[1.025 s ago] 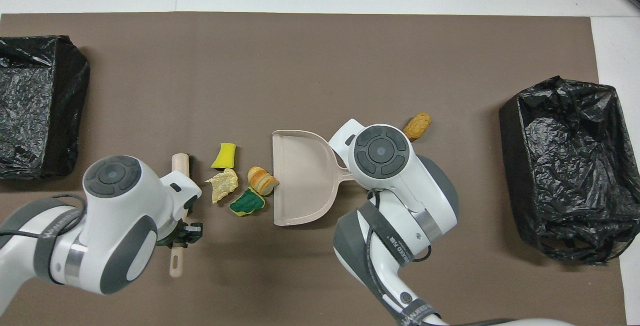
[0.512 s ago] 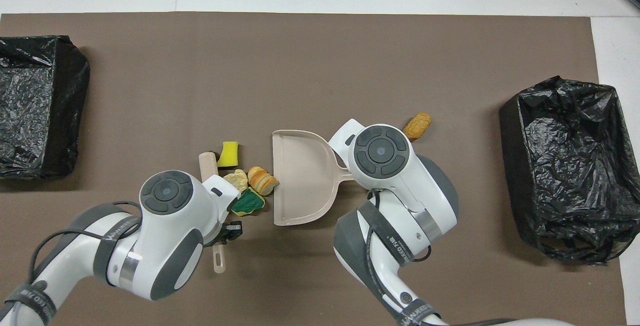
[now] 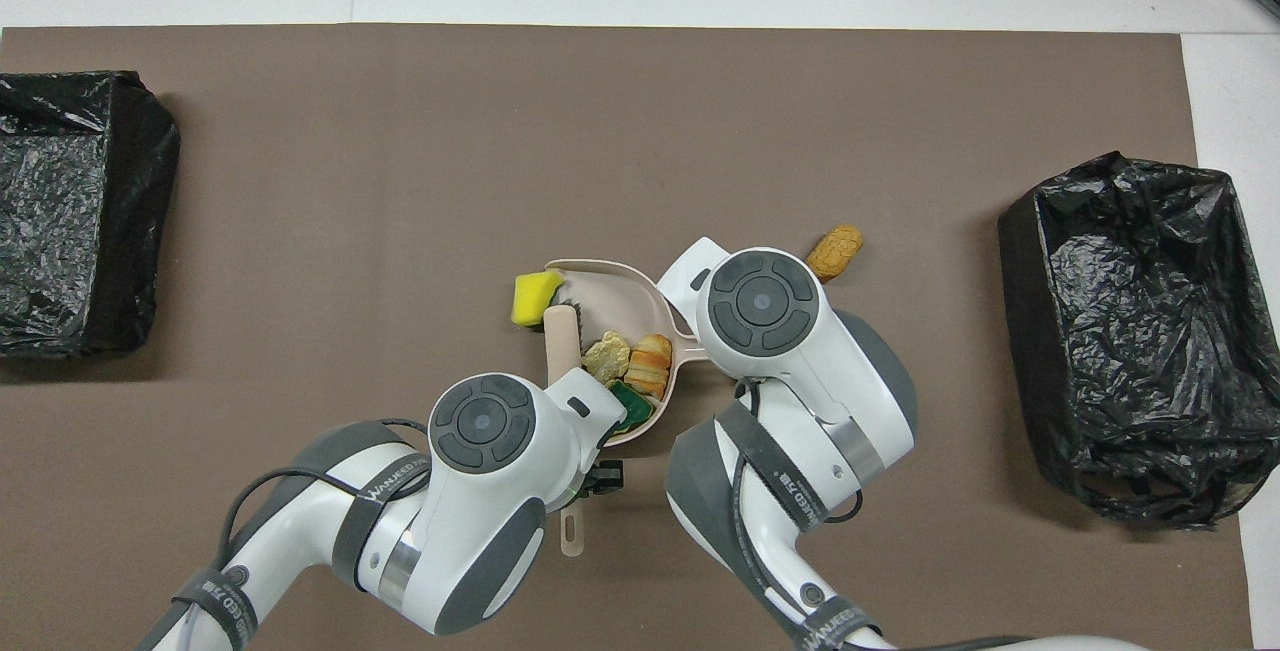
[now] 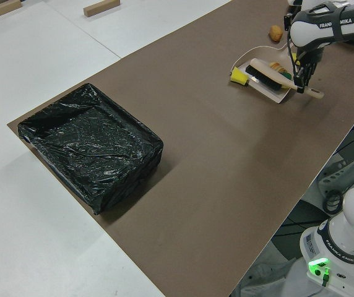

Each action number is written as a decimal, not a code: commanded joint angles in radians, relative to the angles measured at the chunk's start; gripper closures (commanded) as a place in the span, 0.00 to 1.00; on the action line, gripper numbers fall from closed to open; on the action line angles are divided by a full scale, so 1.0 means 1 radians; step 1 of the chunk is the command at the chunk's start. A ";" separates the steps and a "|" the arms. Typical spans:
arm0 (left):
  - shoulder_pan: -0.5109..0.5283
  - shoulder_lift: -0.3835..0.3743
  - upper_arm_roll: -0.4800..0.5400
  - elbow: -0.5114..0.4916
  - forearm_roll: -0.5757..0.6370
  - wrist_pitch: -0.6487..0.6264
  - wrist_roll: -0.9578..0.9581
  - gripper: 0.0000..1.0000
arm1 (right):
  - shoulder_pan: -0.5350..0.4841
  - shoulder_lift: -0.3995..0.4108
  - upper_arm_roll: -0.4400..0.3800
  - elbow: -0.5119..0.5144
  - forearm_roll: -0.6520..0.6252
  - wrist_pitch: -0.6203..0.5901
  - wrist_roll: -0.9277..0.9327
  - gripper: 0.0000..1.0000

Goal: Sweep and dump trash in bin
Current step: 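Sweep the remaining trash into the dustpan with the left gripper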

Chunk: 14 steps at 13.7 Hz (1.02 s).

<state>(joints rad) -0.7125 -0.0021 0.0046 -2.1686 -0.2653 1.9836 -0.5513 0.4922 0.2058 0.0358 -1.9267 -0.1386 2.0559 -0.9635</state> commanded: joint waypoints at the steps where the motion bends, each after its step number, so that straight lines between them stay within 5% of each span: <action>1: 0.051 -0.090 0.006 0.027 -0.011 -0.119 0.021 1.00 | -0.001 0.001 0.006 -0.008 -0.016 0.020 0.037 1.00; 5: 0.204 -0.079 0.011 0.027 0.058 -0.112 0.187 1.00 | -0.001 0.001 0.007 -0.008 -0.013 0.033 0.039 1.00; 10: 0.338 0.051 0.011 0.069 0.208 -0.008 0.480 1.00 | -0.003 0.003 0.006 -0.008 -0.009 0.033 0.039 1.00; 14: 0.263 0.062 0.008 0.018 0.207 0.008 0.544 1.00 | -0.003 0.003 0.007 -0.008 -0.009 0.033 0.039 1.00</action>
<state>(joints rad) -0.3954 0.0706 0.0161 -2.1316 -0.0777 1.9725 -0.0129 0.4923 0.2058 0.0360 -1.9267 -0.1386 2.0611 -0.9632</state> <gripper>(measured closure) 0.731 0.674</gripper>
